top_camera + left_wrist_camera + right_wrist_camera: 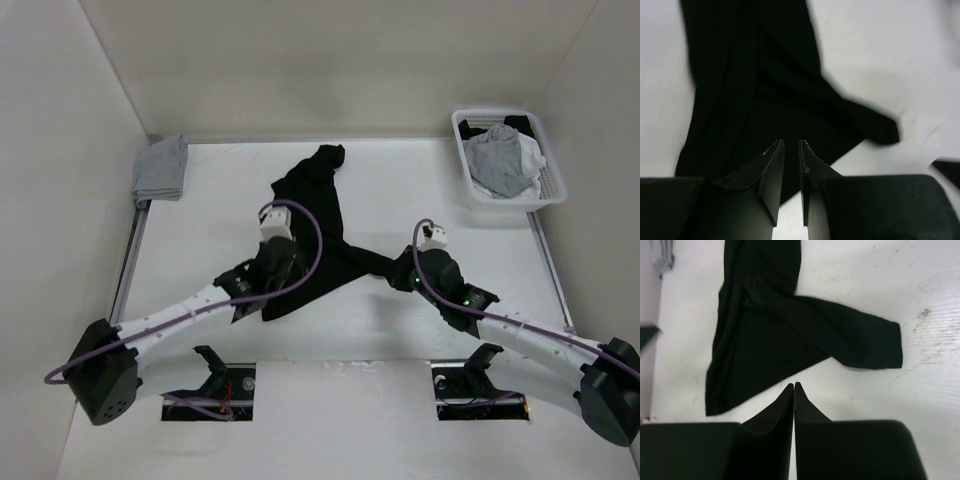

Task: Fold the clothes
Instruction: Flatten the tank top out

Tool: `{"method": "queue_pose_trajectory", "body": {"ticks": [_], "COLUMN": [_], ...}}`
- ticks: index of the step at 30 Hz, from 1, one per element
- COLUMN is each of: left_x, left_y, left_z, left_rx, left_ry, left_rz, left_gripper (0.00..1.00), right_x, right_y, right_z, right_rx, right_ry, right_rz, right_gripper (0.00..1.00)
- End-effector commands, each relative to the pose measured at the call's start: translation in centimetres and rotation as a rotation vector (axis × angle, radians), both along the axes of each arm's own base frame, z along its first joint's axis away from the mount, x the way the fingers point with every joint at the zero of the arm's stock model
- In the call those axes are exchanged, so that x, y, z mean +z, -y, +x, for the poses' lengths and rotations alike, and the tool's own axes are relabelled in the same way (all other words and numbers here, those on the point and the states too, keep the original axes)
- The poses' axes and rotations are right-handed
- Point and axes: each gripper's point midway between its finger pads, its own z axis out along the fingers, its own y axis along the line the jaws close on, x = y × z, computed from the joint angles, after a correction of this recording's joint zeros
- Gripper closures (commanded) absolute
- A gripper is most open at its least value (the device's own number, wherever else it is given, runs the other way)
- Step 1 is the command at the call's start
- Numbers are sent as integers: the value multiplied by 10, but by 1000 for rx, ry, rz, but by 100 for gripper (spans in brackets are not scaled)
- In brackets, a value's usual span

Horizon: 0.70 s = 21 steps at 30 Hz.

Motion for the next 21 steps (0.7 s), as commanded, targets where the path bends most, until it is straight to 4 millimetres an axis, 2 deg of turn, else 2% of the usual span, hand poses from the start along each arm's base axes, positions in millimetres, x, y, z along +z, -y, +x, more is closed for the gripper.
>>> {"method": "queue_pose_trajectory", "body": {"ticks": [1, 4, 9, 12, 21], "left_x": [-59, -85, -108, -117, -132], "left_y": [-59, -88, -104, -113, -112], "left_z": [-51, -89, -124, -133, -136], "left_rx": [178, 281, 393, 441, 452], "left_ry": [-157, -285, -417, -445, -479], "left_rz": [122, 91, 18, -9, -14], "left_gripper": [83, 77, 66, 63, 63], "right_x": [11, 8, 7, 3, -2], "right_y": [-11, -17, -25, -28, -32], "right_z": [4, 4, 5, 5, 3], "right_rx": [49, 71, 95, 105, 125], "right_ry": [57, 57, 56, 50, 42], "right_rz": [-65, -79, -73, -67, -64], "right_gripper": [93, 90, 89, 89, 88]}}
